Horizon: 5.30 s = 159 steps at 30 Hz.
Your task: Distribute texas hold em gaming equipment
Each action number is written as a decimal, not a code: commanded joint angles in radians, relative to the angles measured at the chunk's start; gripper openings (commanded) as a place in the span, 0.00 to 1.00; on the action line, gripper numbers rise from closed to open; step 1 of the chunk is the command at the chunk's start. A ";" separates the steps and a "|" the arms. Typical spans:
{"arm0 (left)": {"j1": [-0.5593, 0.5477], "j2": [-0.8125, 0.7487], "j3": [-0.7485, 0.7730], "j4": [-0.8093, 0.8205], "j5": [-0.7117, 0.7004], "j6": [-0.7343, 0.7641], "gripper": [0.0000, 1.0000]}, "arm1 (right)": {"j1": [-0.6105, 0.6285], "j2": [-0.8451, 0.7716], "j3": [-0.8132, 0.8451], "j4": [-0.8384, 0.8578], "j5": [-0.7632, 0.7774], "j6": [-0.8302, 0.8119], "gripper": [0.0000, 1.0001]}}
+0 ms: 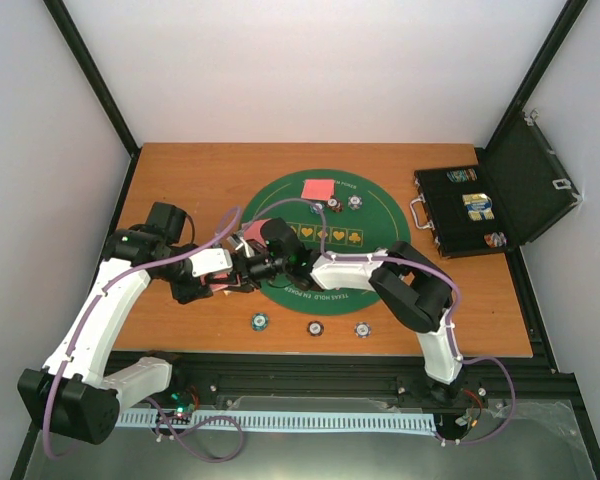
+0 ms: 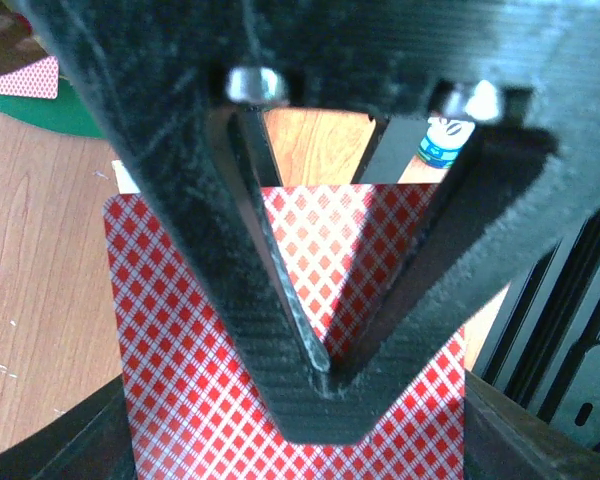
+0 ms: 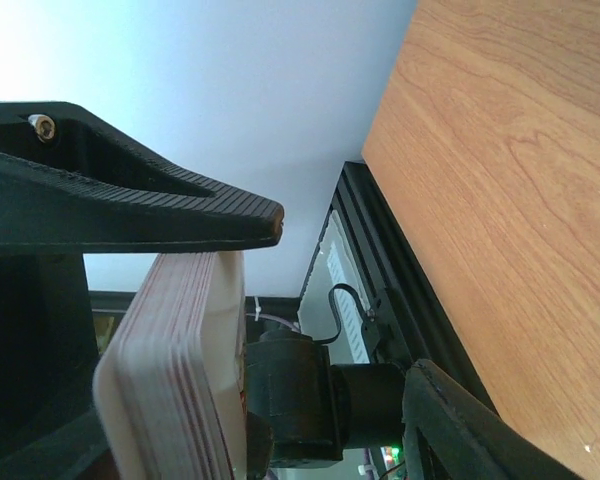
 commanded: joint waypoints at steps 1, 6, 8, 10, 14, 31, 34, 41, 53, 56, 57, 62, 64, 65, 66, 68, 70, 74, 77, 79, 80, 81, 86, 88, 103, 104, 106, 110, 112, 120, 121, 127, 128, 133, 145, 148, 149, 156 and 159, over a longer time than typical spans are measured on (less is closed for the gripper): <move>0.001 -0.021 0.042 -0.006 0.021 0.025 0.01 | -0.031 -0.029 -0.037 -0.088 0.036 -0.048 0.56; 0.001 -0.020 0.049 -0.010 0.024 0.025 0.01 | -0.045 -0.058 -0.063 -0.124 0.047 -0.072 0.53; 0.001 -0.021 0.050 -0.009 0.025 0.025 0.01 | -0.052 -0.073 -0.078 -0.128 0.049 -0.072 0.52; 0.001 -0.020 0.051 -0.011 0.024 0.025 0.01 | -0.057 -0.086 -0.087 -0.132 0.053 -0.077 0.52; 0.001 -0.021 0.048 -0.011 0.024 0.025 0.01 | -0.061 -0.098 -0.094 -0.142 0.053 -0.085 0.49; 0.001 -0.014 0.023 -0.001 0.015 0.024 0.01 | -0.096 -0.219 -0.101 -0.309 0.089 -0.156 0.10; 0.001 -0.012 0.018 0.004 0.012 0.021 0.01 | -0.119 -0.255 -0.108 -0.348 0.088 -0.182 0.03; 0.001 0.018 0.017 0.009 -0.009 0.002 0.01 | -0.223 -0.340 -0.099 -0.556 0.091 -0.309 0.03; 0.001 0.042 -0.019 0.040 -0.039 -0.026 0.01 | -0.358 -0.256 0.249 -1.224 0.578 -0.795 0.03; 0.001 0.041 -0.022 0.047 -0.050 -0.031 0.01 | -0.333 -0.217 0.318 -1.272 0.799 -0.879 0.03; 0.001 0.041 -0.024 0.049 -0.057 -0.030 0.01 | -0.319 -0.203 0.335 -1.282 0.882 -0.909 0.03; 0.002 0.041 -0.025 0.047 -0.076 -0.024 0.01 | -0.207 -0.143 0.350 -1.212 1.312 -1.123 0.03; 0.004 0.040 -0.021 0.042 -0.074 -0.025 0.01 | -0.172 -0.111 0.347 -1.175 1.414 -1.198 0.03; 0.005 0.039 -0.018 0.042 -0.075 -0.025 0.01 | -0.161 -0.098 0.346 -1.159 1.451 -1.228 0.03; 0.004 0.040 -0.016 0.039 -0.071 -0.026 0.01 | -0.155 -0.084 0.349 -1.150 1.473 -1.250 0.03; 0.004 0.041 -0.013 0.037 -0.066 -0.027 0.01 | -0.152 -0.053 0.358 -1.141 1.489 -1.280 0.03; 0.004 0.042 -0.009 0.032 -0.061 -0.031 0.01 | -0.147 -0.028 0.349 -1.118 1.502 -1.310 0.03; 0.004 0.033 -0.011 0.024 -0.062 -0.027 0.01 | -0.117 0.033 0.330 -1.054 1.568 -1.407 0.03; 0.004 0.021 -0.015 0.026 -0.068 -0.020 0.01 | -0.103 0.080 0.345 -1.039 1.604 -1.444 0.03; 0.005 0.016 -0.016 0.025 -0.071 -0.017 0.01 | -0.098 0.094 0.342 -1.021 1.603 -1.457 0.03; 0.004 0.015 -0.016 0.025 -0.072 -0.017 0.01 | -0.095 0.100 0.333 -1.008 1.606 -1.466 0.03; 0.004 0.013 -0.017 0.024 -0.070 -0.017 0.01 | -0.090 0.104 0.322 -0.981 1.606 -1.482 0.03; 0.004 0.013 -0.017 0.019 -0.068 -0.015 0.01 | -0.078 0.107 0.309 -0.973 1.566 -1.499 0.04; 0.004 0.011 -0.016 0.019 -0.069 -0.013 0.01 | -0.074 0.107 0.308 -0.992 1.538 -1.491 0.12; 0.004 0.008 -0.001 0.016 -0.060 -0.004 0.01 | -0.062 0.005 0.184 -1.077 1.332 -1.324 0.55; 0.005 0.011 0.000 0.015 -0.058 -0.006 0.01 | -0.062 -0.002 0.178 -1.085 1.322 -1.304 0.61; 0.004 0.013 0.004 0.015 -0.051 -0.009 0.01 | -0.070 -0.026 0.172 -1.097 1.277 -1.246 0.71; 0.004 0.018 0.010 0.013 -0.040 -0.012 0.01 | -0.148 -0.150 0.115 -1.032 1.105 -1.107 0.73; 0.004 0.020 0.011 0.011 -0.043 -0.013 0.01 | -0.208 -0.197 0.091 -1.007 0.986 -1.038 0.73; 0.004 0.010 0.021 0.006 -0.034 -0.001 0.01 | -0.258 -0.264 0.047 -0.965 0.802 -0.772 0.74; 0.004 0.016 0.023 0.004 -0.034 -0.001 0.01 | -0.258 -0.280 0.029 -0.943 0.796 -0.743 0.76; 0.004 0.031 0.040 -0.010 -0.037 -0.009 0.01 | -0.297 -0.202 0.067 -0.982 0.718 -0.665 0.79; 0.004 0.027 0.037 -0.006 -0.038 -0.009 0.01 | -0.301 -0.185 0.080 -0.993 0.719 -0.666 0.79; 0.004 0.021 0.032 -0.007 -0.038 -0.008 0.01 | -0.330 -0.151 0.079 -0.980 0.649 -0.653 0.76; 0.004 0.037 0.051 -0.010 -0.041 -0.014 0.01 | -0.422 -0.058 0.097 -0.930 0.510 -0.639 0.75; 0.004 0.036 0.050 -0.010 -0.042 -0.015 0.01 | -0.434 -0.028 0.123 -0.939 0.506 -0.643 0.75; 0.004 0.034 0.047 -0.009 -0.043 -0.014 0.01 | -0.440 -0.019 0.126 -0.934 0.494 -0.643 0.74; 0.004 0.026 0.036 -0.003 -0.045 -0.013 0.01 | -0.473 0.020 0.150 -0.914 0.454 -0.625 0.72; 0.004 0.025 0.032 -0.004 -0.045 -0.006 0.02 | -0.473 0.045 0.185 -0.923 0.451 -0.624 0.71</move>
